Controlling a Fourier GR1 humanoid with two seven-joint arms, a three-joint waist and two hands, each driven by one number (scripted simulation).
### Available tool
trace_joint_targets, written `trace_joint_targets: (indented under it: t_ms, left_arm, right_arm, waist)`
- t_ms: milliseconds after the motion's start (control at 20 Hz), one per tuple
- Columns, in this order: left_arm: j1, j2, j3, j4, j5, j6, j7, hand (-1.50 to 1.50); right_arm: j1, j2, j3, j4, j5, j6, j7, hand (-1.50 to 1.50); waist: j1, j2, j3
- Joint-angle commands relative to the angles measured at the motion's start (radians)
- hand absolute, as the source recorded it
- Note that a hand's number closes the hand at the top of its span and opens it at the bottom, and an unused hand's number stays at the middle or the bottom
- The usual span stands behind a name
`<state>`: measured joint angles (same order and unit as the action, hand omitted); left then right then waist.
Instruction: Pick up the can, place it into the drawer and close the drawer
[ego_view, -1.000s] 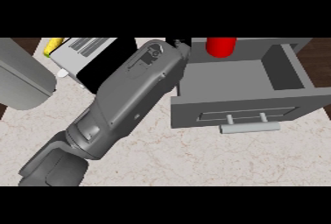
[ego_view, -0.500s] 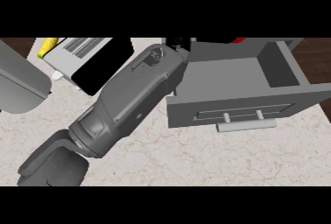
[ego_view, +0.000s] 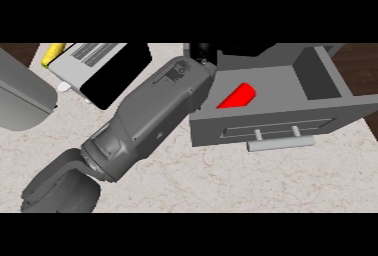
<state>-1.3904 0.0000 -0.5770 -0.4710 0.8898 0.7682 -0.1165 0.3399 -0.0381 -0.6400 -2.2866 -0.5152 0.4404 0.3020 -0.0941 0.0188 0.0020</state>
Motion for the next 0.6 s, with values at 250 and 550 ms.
trace_joint_targets:
  t_ms: [250, 550]
  left_arm:
    - [0.039, 0.000, -0.045, -0.011, 0.075, 0.032, -0.083, -1.50]
    - [-0.028, 0.000, -0.025, 0.006, 0.104, 0.010, -0.080, -1.50]
  right_arm:
    - [-0.003, 0.000, -0.012, 0.007, -0.012, 0.002, -0.001, -1.50]
    - [-0.102, -0.069, -0.025, -0.051, 0.240, 0.038, -0.135, -1.50]
  waist:
    - [0.003, -0.002, 0.000]
    - [0.020, 0.005, 0.000]
